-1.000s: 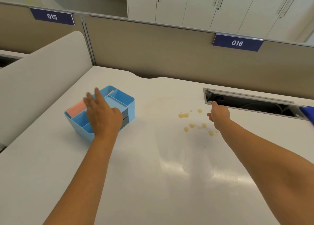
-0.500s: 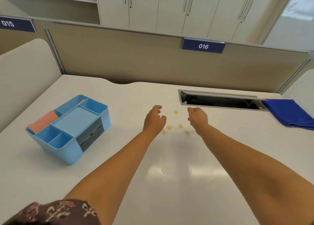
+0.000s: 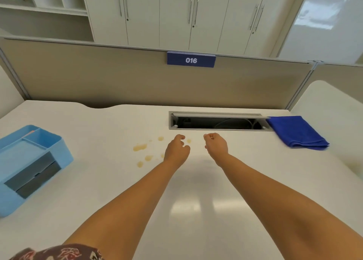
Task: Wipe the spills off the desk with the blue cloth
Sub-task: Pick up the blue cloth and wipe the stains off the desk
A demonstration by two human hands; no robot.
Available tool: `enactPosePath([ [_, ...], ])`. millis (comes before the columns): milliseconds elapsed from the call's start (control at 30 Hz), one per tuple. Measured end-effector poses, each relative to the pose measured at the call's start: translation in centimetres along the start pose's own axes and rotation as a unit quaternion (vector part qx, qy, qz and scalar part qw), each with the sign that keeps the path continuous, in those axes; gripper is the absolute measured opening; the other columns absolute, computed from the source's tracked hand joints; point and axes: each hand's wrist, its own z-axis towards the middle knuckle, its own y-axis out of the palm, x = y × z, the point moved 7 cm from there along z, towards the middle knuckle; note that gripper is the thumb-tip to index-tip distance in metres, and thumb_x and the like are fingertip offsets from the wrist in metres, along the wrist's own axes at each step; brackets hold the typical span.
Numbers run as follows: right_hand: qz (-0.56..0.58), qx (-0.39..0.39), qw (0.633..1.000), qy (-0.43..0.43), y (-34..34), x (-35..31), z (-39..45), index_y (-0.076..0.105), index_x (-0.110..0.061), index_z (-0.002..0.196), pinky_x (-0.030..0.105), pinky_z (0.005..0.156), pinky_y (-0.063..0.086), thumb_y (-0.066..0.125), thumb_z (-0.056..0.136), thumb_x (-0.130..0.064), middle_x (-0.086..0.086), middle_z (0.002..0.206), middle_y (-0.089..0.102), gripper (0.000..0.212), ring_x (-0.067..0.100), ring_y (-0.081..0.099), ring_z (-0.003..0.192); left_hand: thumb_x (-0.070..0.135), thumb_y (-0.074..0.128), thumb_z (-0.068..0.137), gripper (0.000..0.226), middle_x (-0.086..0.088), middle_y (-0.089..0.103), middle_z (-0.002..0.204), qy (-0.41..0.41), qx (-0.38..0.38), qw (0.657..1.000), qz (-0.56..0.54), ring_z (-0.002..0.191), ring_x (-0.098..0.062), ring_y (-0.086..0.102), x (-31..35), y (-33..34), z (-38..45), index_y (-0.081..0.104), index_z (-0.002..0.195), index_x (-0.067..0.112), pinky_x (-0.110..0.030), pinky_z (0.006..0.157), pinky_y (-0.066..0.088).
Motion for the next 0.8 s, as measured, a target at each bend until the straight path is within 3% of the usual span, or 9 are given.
enactPosePath([
  [133,-0.014,0.002,1.000,0.000,-5.9,3.9,3.5,0.054,-0.014,0.120,0.035,0.087,0.046,0.043,0.093,-0.039,0.007,0.118,0.063,0.038,0.023,0.060,0.103,0.010,0.048,0.088,0.042,-0.012,0.053,0.129,-0.006,0.001,1.000,-0.004,0.111,-0.028,0.055,3.6,6.7,0.5,0.043,0.130,0.014,-0.028,0.081,0.045],
  [333,-0.084,0.030,0.996,-0.004,-16.8,9.9,8.6,0.049,-0.013,0.130,0.038,0.099,0.042,0.046,0.094,-0.033,0.009,0.131,0.056,0.041,0.027,0.054,0.117,0.009,0.046,0.089,0.041,-0.012,0.052,0.130,0.006,-0.027,1.000,-0.012,0.113,-0.028,0.054,9.6,17.6,1.6,0.043,0.131,0.013,-0.030,0.085,0.046],
  [500,-0.147,0.072,0.987,0.004,-25.1,14.6,12.9,0.046,-0.010,0.132,0.039,0.094,0.045,0.050,0.093,-0.029,0.011,0.133,0.053,0.044,0.029,0.053,0.117,0.008,0.045,0.088,0.043,-0.012,0.054,0.125,0.012,-0.069,0.997,-0.013,0.103,-0.025,0.056,13.7,25.7,2.9,0.044,0.130,0.013,-0.027,0.076,0.042],
  [600,-0.211,0.087,0.974,-0.008,-27.9,16.3,15.4,0.048,-0.011,0.130,0.039,0.092,0.047,0.056,0.090,-0.029,0.011,0.130,0.054,0.045,0.029,0.052,0.116,0.008,0.045,0.087,0.042,-0.009,0.055,0.115,0.013,-0.081,0.997,-0.006,0.091,-0.022,0.053,15.4,29.5,4.2,0.045,0.129,0.013,-0.026,0.073,0.042],
  [800,-0.347,0.043,0.935,-0.059,-27.5,18.6,20.1,0.045,-0.014,0.132,0.042,0.100,0.041,0.060,0.085,-0.045,0.007,0.137,0.049,0.058,0.026,0.046,0.125,0.007,0.046,0.087,0.042,-0.010,0.056,0.117,0.001,-0.100,0.995,0.011,0.103,-0.028,0.058,16.7,34.1,6.7,0.046,0.128,0.013,-0.028,0.075,0.044],
])
